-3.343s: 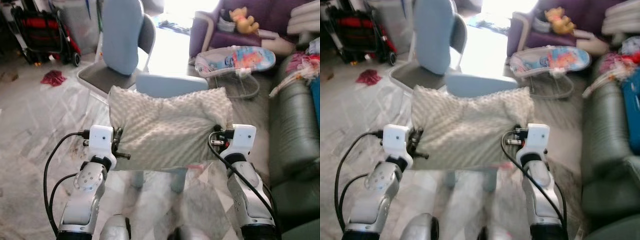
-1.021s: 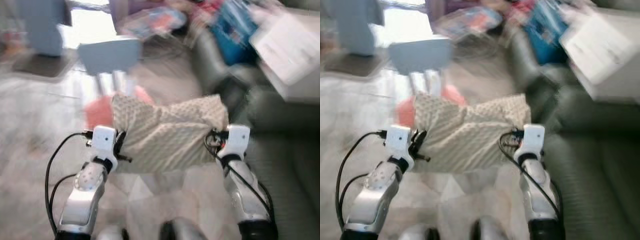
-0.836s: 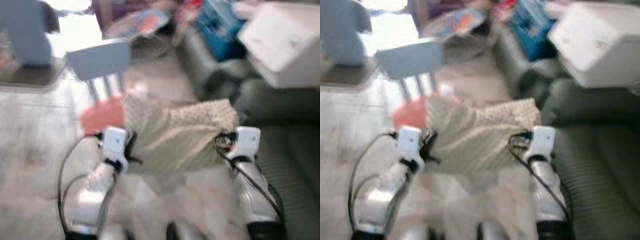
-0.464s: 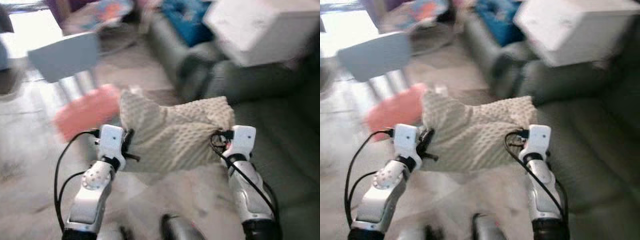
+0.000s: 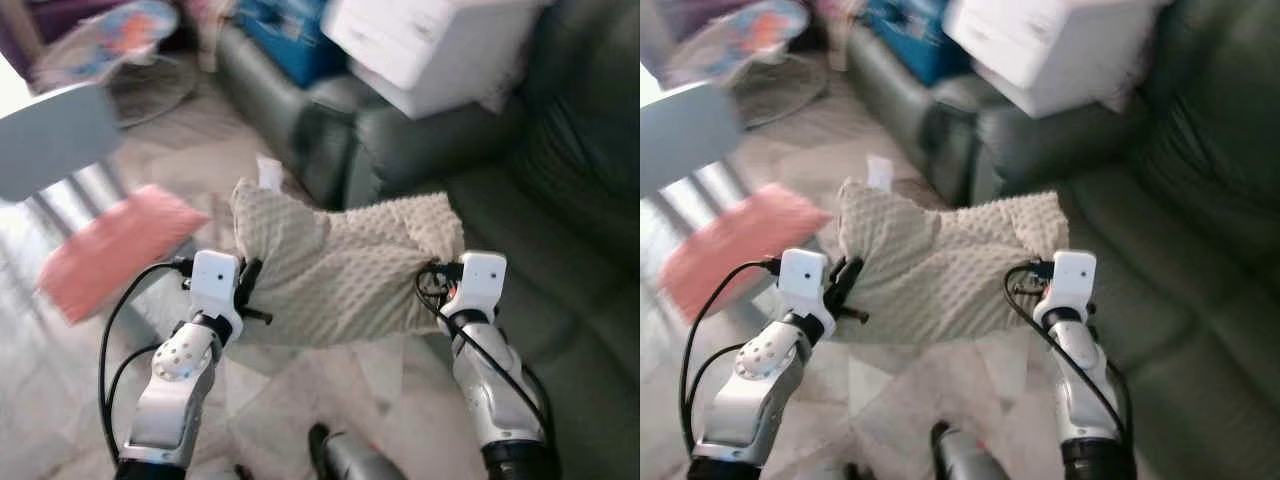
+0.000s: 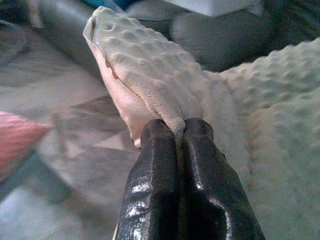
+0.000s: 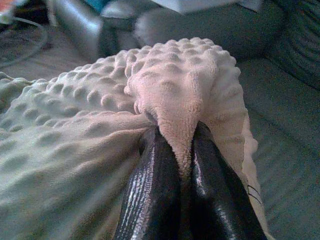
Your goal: Move the pillow to the sofa
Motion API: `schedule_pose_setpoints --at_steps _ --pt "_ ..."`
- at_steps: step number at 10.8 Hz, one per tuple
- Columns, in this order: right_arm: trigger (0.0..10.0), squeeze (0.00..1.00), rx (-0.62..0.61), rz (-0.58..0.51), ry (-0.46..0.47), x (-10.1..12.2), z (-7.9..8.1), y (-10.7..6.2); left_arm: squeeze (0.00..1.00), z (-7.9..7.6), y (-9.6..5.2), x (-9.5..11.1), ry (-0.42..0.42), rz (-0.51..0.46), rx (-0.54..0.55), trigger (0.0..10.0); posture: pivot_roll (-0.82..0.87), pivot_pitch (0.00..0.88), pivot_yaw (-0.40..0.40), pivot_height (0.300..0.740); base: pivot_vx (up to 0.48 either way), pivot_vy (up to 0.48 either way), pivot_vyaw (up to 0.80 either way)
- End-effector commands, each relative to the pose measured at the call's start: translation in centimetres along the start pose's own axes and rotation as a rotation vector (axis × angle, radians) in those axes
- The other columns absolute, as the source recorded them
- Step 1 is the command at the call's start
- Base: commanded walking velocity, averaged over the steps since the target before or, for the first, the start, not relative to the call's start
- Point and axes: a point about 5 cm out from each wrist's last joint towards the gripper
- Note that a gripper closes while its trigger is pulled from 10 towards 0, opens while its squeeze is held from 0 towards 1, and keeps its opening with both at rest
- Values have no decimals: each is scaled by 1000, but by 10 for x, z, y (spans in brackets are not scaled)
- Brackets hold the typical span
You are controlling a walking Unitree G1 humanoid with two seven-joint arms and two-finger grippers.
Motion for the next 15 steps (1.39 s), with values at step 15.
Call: schedule_pose_setpoints --at_steps 15 --pt "10000 0 -14 -8 -9 4 -5 2 0 -9 0 0 -5 4 -84 10000 -21 87 -46 740 0 0 -800"
Point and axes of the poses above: a point about 5 cm out from each wrist's last joint towards the gripper, its own y axis pointing out of the wrist towards the gripper, its own x axis along the axis of the wrist's last joint, z = x × y, and after that the axes turned 9 degrees about -y, right-handed
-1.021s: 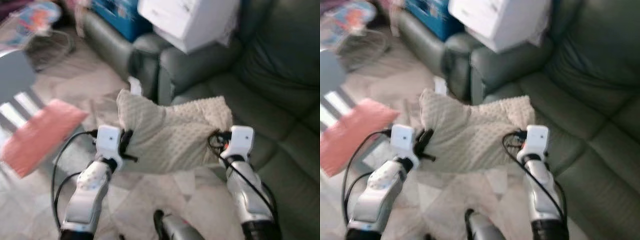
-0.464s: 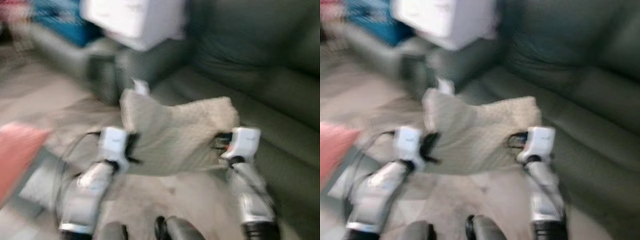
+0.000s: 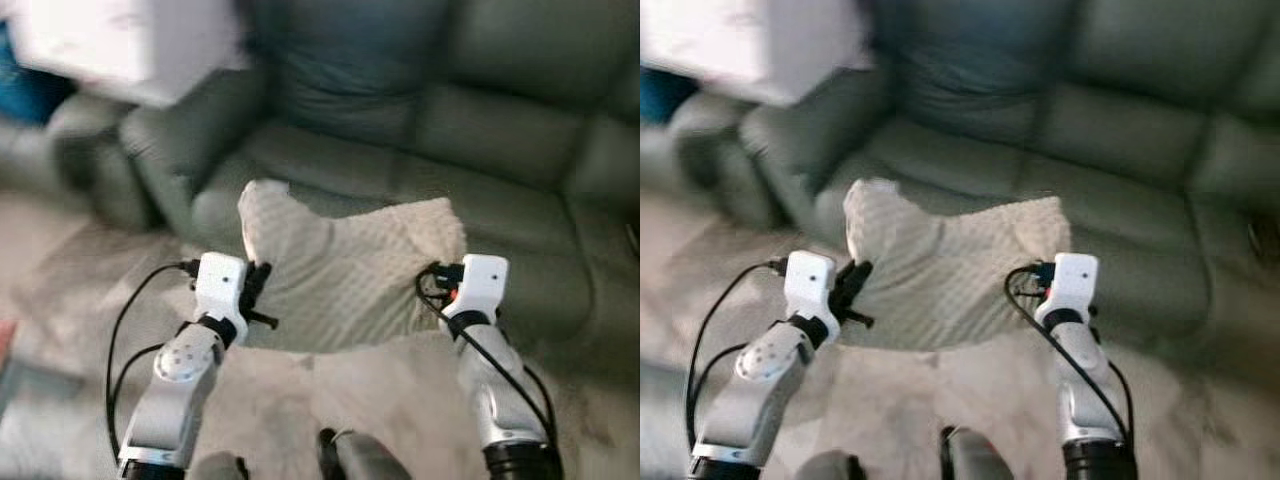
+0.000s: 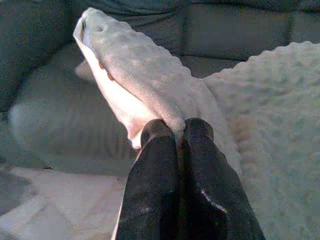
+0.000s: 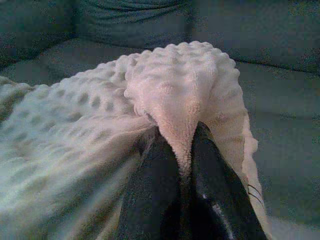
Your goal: Move the pillow to the sofa
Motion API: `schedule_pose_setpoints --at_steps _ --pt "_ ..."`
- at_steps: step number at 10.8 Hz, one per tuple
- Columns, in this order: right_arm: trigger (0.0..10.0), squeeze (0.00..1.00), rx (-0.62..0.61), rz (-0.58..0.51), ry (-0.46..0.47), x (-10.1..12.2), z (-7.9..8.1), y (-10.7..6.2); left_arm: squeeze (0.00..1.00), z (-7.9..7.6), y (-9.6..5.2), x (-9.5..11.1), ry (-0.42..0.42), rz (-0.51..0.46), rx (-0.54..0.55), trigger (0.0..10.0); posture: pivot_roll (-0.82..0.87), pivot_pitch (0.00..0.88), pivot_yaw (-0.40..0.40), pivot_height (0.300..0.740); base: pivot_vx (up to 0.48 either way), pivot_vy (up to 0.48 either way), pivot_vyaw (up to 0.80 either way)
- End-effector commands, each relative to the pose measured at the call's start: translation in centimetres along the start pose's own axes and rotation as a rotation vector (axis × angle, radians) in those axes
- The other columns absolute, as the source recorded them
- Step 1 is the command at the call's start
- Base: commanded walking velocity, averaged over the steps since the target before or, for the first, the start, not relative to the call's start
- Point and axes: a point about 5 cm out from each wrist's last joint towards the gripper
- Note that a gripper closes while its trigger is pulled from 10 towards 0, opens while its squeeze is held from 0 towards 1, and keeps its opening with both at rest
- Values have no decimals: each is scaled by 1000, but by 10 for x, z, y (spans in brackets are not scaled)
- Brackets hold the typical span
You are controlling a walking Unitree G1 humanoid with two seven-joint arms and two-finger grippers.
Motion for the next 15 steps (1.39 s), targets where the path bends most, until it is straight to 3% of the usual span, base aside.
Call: schedule_pose_setpoints --at_steps 1,4,7,13,15 --pt "10000 0 -13 -21 -4 6 -3 1 0 -6 1 3 3 -14 -31 10000 -22 90 -41 740 0 0 -800" --pt "10000 0 -22 -23 9 5 -3 0 0 -7 0 3 3 -12 -49 10000 -24 95 -36 740 0 0 -800" --pt "10000 0 -22 -13 12 3 -3 -1 0 -8 1 4 0 -12 -56 10000 -26 97 -31 740 0 0 -188" --pt "10000 0 -35 -3 25 1 -4 -3 0 -7 1 4 9 -3 -63 10000 -35 106 -17 740 0 0 -800" --pt "10000 0 -32 -11 34 2 -2 -2 0 -6 3 7 10 -10 -67 10000 -34 108 -17 740 0 -294 0"
Point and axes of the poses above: a point about 5 cm out from each wrist's last joint towards the gripper, its own y axis pointing out of the wrist towards the gripper, its own x axis along the axis of the wrist's last joint, z = x × y, and after that the axes turned 9 degrees about -y, right-handed
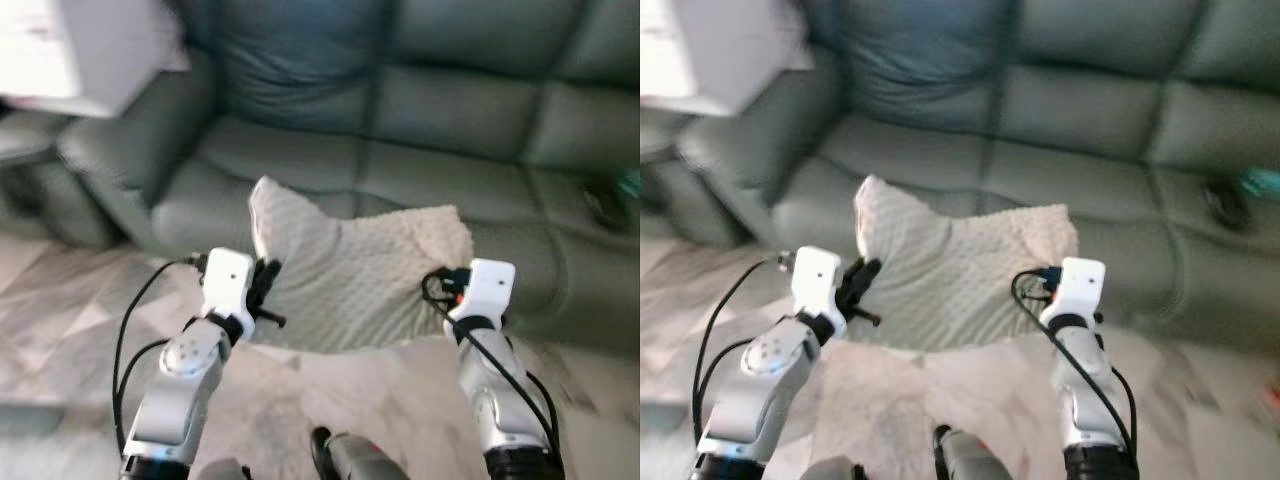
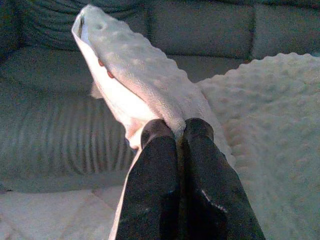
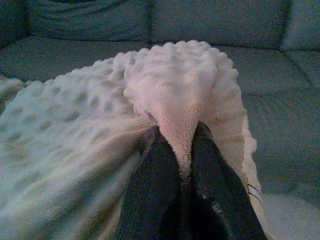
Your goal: Move the pillow to the sofa
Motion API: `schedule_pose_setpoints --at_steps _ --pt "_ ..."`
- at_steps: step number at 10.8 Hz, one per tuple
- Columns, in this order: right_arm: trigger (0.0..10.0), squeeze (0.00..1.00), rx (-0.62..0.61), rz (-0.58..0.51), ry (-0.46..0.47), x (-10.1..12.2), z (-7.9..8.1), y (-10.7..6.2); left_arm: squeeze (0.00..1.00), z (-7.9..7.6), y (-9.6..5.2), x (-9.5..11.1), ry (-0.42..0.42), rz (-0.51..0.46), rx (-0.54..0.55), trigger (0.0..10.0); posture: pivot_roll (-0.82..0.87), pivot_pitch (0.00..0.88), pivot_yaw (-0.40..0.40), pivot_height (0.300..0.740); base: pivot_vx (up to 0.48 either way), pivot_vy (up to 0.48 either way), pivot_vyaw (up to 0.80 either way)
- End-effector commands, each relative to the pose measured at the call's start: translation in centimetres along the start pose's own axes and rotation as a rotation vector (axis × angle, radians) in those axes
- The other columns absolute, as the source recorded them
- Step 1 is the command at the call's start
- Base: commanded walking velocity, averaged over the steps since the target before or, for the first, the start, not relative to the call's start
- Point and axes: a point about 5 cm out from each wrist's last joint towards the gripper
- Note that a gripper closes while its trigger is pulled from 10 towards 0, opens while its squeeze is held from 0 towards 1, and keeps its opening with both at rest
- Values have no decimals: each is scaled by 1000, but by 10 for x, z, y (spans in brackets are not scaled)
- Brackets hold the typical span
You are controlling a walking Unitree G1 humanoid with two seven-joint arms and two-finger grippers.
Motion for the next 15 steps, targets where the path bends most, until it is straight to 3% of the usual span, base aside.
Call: schedule_pose_setpoints --at_steps 1,9,12,15 --pt "10000 0 4 -32 4 7 1 1 0 -3 -1 2 0 -7 -24 10000 -32 109 -17 740 0 -382 0" --pt "10000 0 11 -18 -2 5 1 1 0 -4 -3 0 -6 -1 -26 10000 -24 109 -27 740 0 -385 -214" --pt "10000 0 17 -16 -3 4 3 1 0 3 -3 3 81 -47 53 10000 -20 108 -28 740 0 0 0" --pt "10000 0 24 -8 4 2 6 -1 0 9 -3 4 79 -45 64 10000 -17 113 -24 740 0 0 0"
Point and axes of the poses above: a point about 5 cm out from each wrist's last joint towards the gripper, its own y axis pointing out of the wrist towards the gripper, its own x axis along the axis of the wrist's last joint, z = x × y, and after that the axes turned 9 degrees about -y, right-handed
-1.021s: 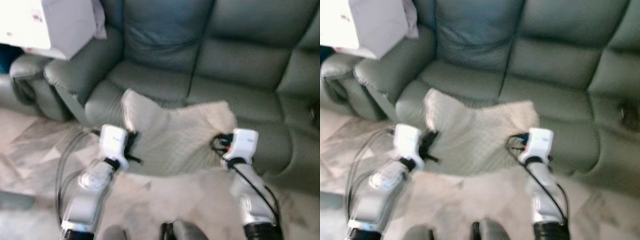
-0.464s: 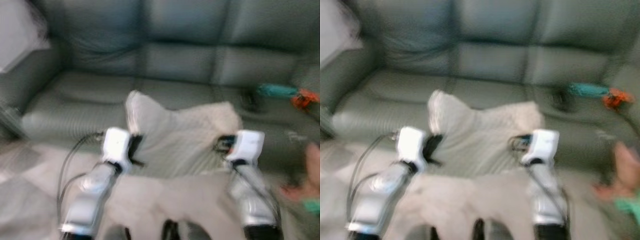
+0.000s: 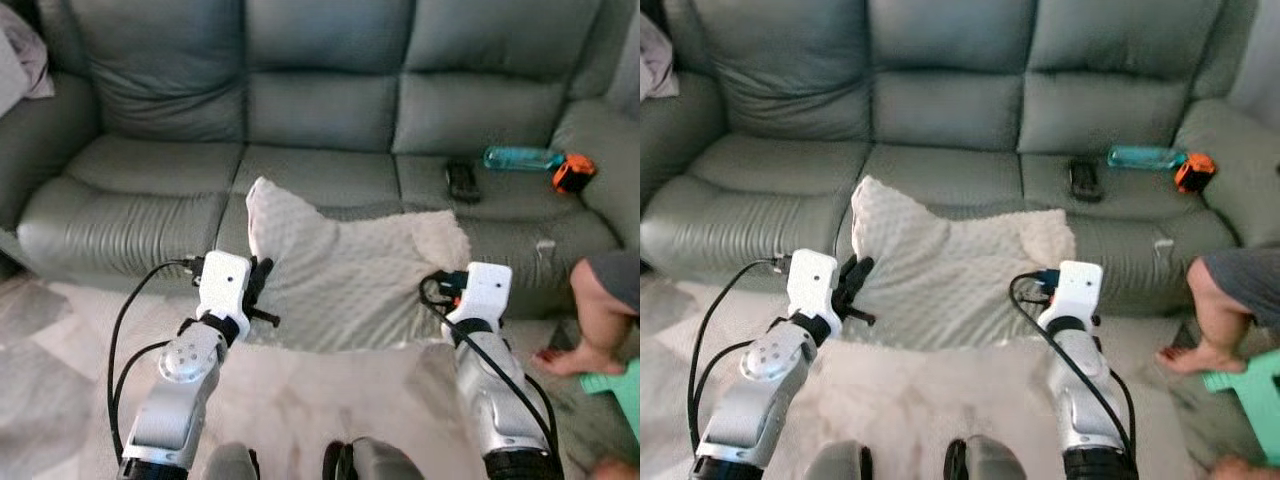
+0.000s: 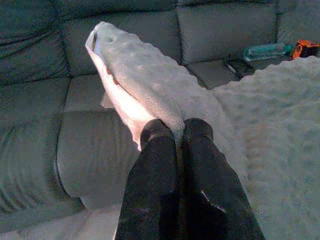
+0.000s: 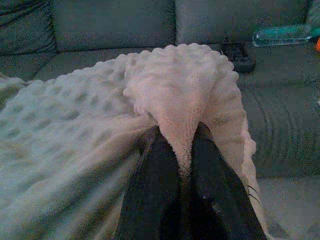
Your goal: Move the pillow to the sofa
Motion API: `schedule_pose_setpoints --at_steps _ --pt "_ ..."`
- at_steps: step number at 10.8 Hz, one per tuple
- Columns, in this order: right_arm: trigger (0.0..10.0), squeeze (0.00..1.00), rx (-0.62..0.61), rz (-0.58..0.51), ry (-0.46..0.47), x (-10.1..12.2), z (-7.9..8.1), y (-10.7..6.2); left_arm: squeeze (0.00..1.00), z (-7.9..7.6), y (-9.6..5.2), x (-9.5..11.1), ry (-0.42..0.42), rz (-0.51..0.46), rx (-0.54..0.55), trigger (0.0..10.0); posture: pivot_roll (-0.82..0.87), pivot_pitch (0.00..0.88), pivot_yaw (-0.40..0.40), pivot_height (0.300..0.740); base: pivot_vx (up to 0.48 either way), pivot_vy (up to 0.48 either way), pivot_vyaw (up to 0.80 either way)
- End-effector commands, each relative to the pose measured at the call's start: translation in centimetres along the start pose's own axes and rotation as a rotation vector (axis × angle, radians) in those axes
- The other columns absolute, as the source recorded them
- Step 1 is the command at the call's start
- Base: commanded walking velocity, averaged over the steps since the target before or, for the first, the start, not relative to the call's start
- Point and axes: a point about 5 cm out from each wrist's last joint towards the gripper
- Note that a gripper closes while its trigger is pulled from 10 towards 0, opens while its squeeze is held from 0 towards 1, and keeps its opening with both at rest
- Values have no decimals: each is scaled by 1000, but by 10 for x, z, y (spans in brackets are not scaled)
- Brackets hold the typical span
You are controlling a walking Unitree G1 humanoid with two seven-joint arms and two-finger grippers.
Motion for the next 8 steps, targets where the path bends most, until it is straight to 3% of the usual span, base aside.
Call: schedule_pose_setpoints --at_steps 1,3,8 --pt "10000 0 11 -26 5 6 2 1 0 3 1 5 12 -21 7 10000 -17 114 -24 740 0 0 0" --pt "10000 0 14 -23 7 5 3 0 0 4 1 7 -2 -33 6 10000 -18 113 -22 740 0 0 0" --pt "10000 0 14 -18 4 4 1 0 0 -1 3 7 -20 -37 -18 10000 -26 114 -24 740 297 0 0"
Point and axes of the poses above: a point about 5 cm out from each wrist's last joint towards the gripper, its own y axis pointing out of the wrist towards the gripper, its own x axis along the axis of the wrist's last joint, z = x × y, and after that the axes turned 9 degrees about -y, right-handed
